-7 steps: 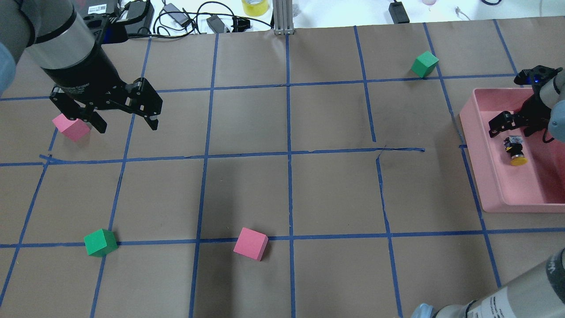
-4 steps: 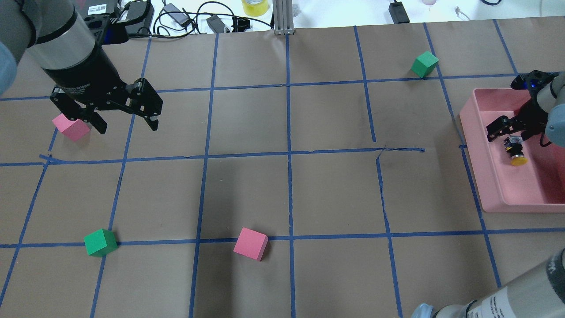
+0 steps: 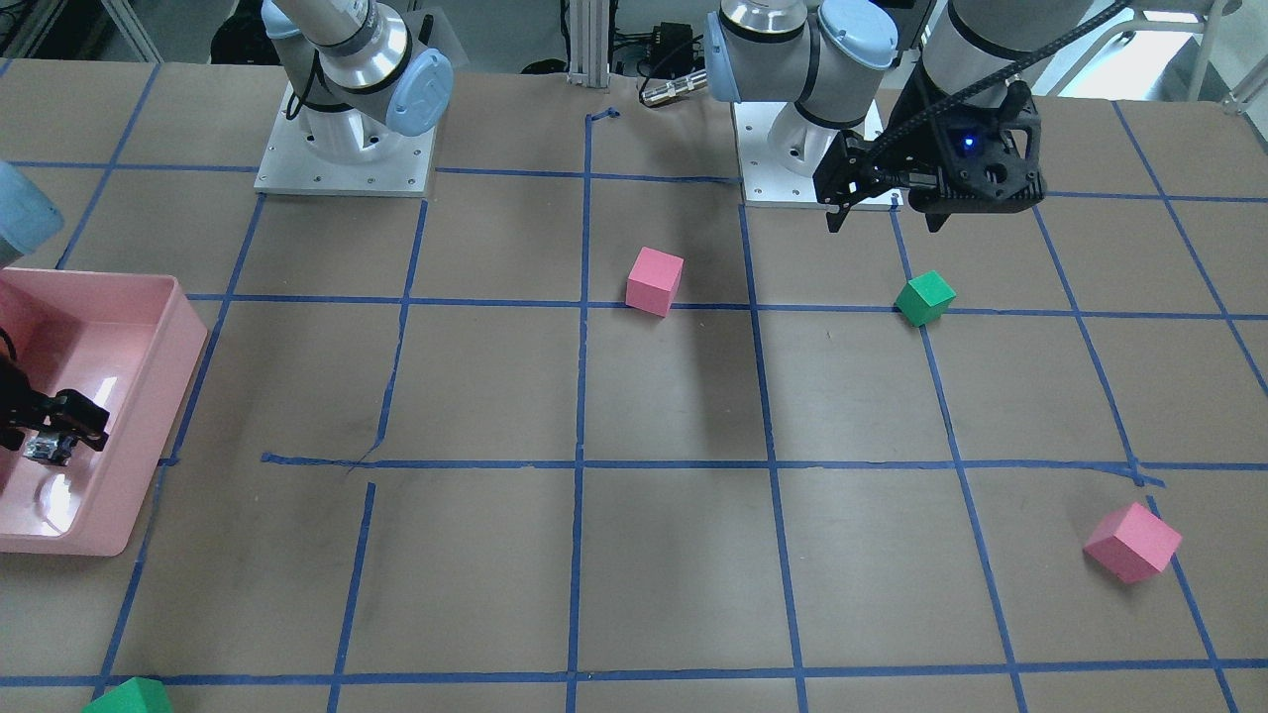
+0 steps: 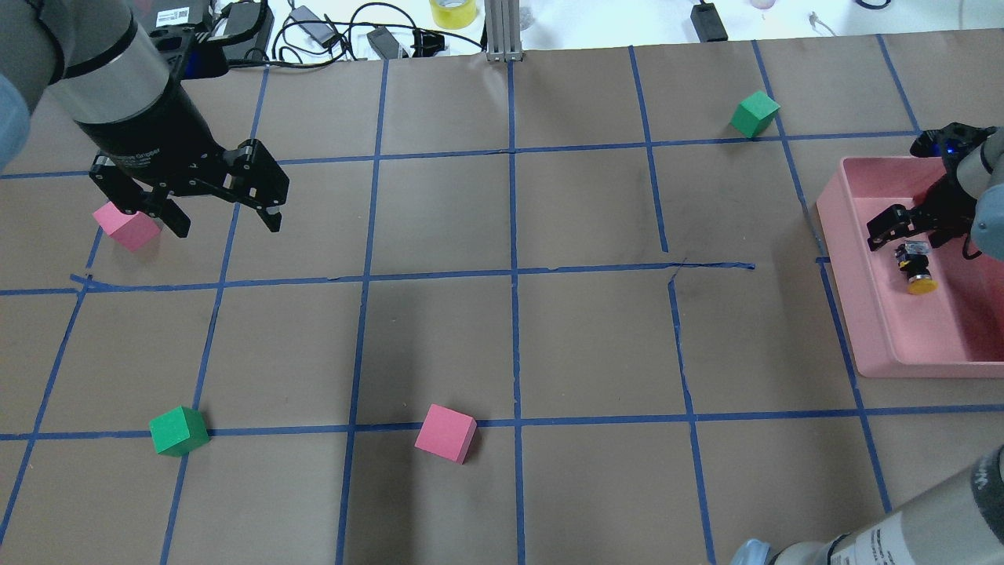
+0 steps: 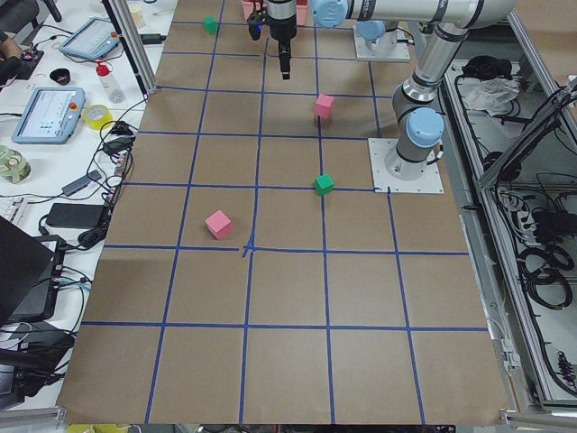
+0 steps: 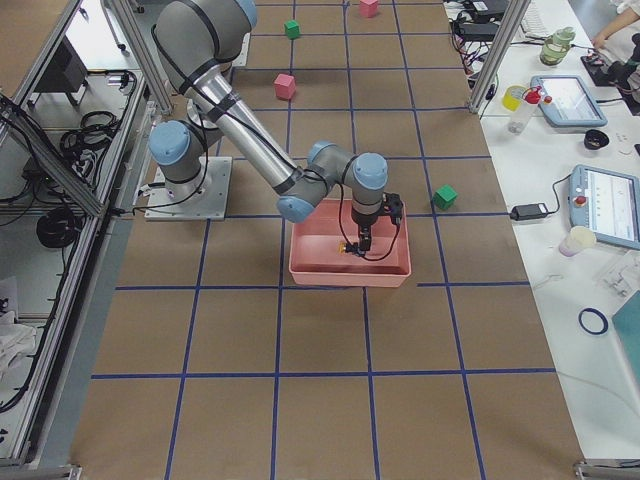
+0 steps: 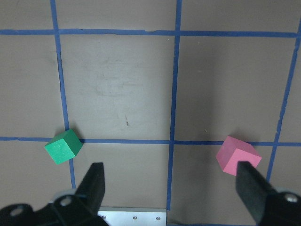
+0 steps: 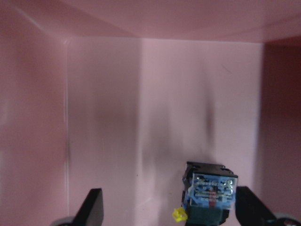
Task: Align button upright
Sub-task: 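Close the right gripper on the switch body and lift it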
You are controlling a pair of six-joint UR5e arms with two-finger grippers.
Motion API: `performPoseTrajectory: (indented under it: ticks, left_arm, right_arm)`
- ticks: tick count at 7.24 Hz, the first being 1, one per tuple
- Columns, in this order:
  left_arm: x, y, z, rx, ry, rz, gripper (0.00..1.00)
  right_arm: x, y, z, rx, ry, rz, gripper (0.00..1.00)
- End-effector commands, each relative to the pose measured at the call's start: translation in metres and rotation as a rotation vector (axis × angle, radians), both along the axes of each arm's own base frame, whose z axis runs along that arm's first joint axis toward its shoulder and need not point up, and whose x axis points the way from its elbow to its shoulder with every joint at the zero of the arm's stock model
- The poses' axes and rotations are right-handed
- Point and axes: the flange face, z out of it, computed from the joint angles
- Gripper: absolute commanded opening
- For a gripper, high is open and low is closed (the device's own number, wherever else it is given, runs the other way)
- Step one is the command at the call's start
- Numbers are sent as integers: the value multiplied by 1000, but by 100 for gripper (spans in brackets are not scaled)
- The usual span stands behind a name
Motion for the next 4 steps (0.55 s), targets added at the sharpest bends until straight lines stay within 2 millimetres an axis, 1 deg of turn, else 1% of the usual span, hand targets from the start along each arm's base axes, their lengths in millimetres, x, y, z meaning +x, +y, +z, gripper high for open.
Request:
performPoseTrajectory:
  ticks: [1, 2, 4]
  left_arm:
    - [0, 0, 0, 0, 3, -1, 100]
    - [0, 0, -1, 1, 3, -1, 100]
    - [0, 0, -1, 1, 3, -1, 100]
  right_arm:
    - [2, 1, -2, -1, -12, -3, 100]
    - [2, 1, -1, -5, -11, -3, 100]
    - [7, -7, 2, -87, -56, 9, 99]
